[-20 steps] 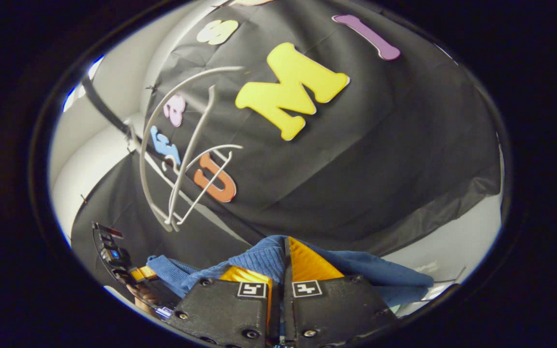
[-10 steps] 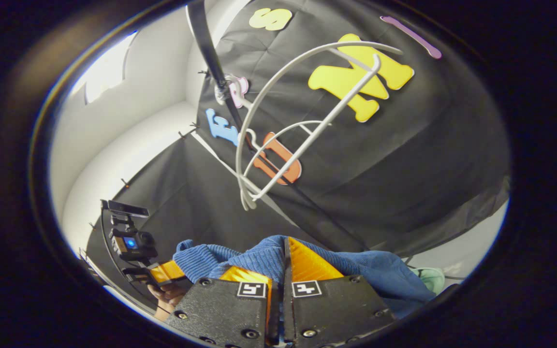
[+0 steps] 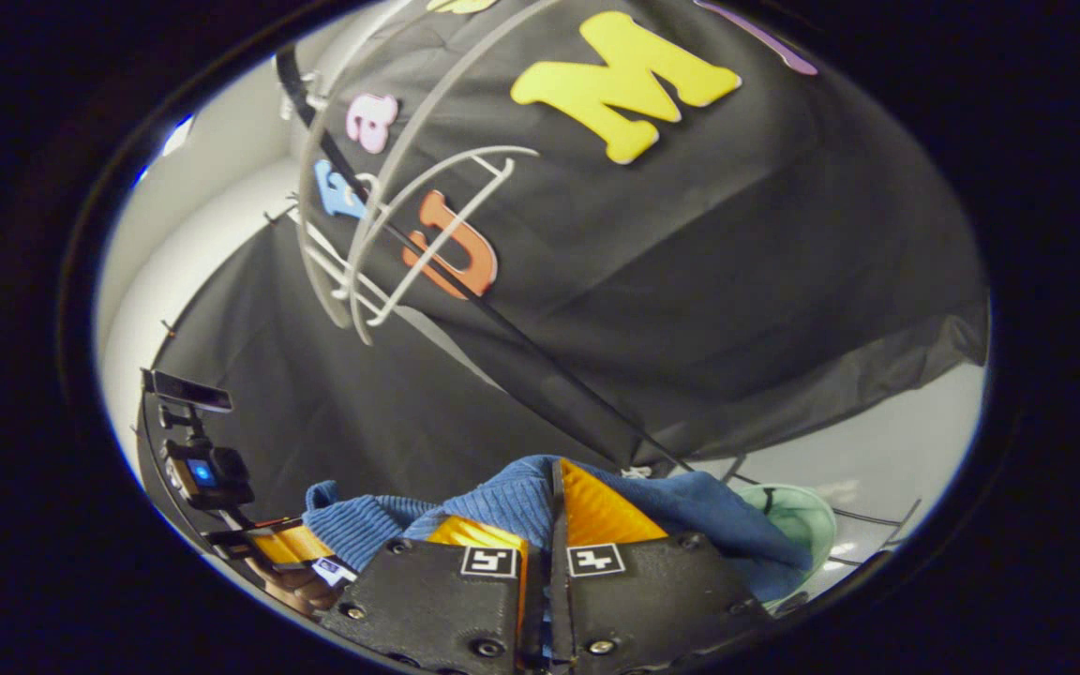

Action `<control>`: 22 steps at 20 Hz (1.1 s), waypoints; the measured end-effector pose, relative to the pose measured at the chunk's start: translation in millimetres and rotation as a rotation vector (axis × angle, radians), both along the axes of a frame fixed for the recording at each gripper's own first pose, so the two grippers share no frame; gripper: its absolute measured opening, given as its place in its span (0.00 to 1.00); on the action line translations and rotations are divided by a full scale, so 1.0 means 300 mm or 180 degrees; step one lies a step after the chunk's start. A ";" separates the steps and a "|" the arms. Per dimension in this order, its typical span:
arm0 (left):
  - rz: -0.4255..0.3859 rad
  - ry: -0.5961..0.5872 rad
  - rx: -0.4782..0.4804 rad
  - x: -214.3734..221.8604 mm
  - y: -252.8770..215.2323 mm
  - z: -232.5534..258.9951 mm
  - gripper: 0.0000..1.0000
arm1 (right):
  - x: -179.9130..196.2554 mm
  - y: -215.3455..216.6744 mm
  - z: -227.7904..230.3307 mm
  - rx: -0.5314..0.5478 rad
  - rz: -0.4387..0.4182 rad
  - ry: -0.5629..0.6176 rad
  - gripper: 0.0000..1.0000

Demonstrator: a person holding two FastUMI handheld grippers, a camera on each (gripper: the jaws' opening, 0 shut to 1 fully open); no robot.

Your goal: Grasp the clothes on the hanger with both hands and then place them into the laundry hamper below.

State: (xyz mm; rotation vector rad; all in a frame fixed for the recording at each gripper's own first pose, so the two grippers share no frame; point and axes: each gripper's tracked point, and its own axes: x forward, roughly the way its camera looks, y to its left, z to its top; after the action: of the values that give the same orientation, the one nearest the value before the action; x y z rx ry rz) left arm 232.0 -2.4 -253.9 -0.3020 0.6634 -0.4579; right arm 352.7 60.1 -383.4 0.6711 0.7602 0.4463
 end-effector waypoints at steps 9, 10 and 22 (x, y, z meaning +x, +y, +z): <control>0.0160 0.1286 0.0627 -0.058 0.004 -0.547 0.03 | 0.015 -0.132 -0.498 -0.1120 -0.0058 0.0971 0.15; 0.0134 0.1489 0.0720 -0.090 0.007 -0.593 0.00 | -0.009 -0.142 -0.516 -0.1292 0.0019 0.1073 0.24; 0.0257 0.1280 0.1130 -0.044 0.051 -0.409 0.98 | -0.029 -0.263 -0.209 -0.2171 -0.0020 0.0319 0.77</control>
State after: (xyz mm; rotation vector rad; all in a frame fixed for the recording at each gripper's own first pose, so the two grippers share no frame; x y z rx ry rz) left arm 218.7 12.9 -376.7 -0.0814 1.1038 -0.1943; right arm 343.9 -18.6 -446.2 0.0564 0.9374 0.1257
